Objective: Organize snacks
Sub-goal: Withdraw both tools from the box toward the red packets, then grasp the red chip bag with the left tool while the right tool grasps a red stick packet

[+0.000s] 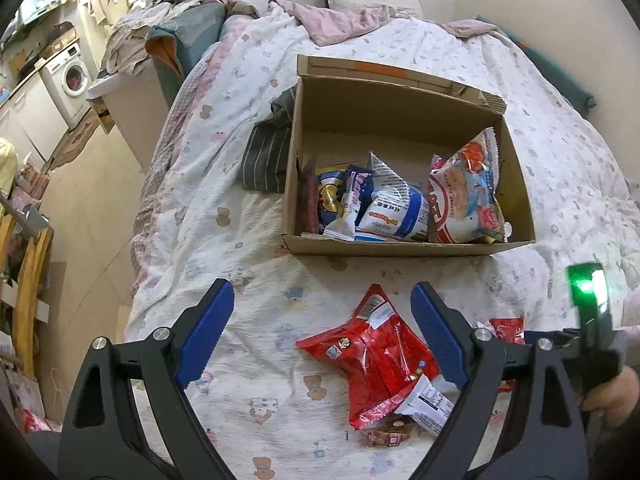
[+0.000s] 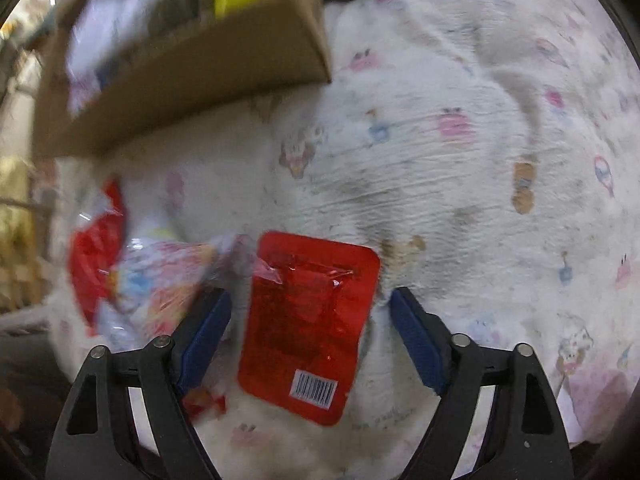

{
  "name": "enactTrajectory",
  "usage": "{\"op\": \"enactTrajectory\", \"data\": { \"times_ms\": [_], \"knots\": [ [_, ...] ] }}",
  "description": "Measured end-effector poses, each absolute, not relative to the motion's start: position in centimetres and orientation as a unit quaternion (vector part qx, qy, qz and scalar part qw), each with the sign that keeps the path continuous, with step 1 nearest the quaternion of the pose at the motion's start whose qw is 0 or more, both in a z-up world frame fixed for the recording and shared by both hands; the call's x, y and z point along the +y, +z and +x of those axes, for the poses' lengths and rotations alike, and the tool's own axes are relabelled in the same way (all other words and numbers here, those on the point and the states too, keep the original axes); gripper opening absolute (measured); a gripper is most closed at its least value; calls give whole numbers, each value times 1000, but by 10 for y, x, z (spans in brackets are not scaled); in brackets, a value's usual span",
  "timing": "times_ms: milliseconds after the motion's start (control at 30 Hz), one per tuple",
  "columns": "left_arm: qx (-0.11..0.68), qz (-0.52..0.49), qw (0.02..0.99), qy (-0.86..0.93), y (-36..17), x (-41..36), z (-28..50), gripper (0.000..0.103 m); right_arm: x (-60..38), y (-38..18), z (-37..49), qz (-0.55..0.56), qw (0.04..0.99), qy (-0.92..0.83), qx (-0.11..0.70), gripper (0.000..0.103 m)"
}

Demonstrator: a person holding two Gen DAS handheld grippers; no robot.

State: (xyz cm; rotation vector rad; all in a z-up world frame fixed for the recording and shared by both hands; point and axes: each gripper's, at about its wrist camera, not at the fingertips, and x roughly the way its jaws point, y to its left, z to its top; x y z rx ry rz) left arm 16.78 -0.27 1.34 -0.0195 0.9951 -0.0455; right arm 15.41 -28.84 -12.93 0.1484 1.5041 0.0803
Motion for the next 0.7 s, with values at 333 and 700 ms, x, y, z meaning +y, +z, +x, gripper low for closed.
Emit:
{"op": "enactTrajectory", "data": {
  "times_ms": [333, 700],
  "knots": [
    [494, -20, 869, -7, 5, 5, 172, 88, -275, -122, 138, -8, 752, 43, 658, 49],
    [577, -71, 813, -1, -40, 2, 182, 88, -313, -75, 122, 95, 792, 82, 598, 9]
  ]
}}
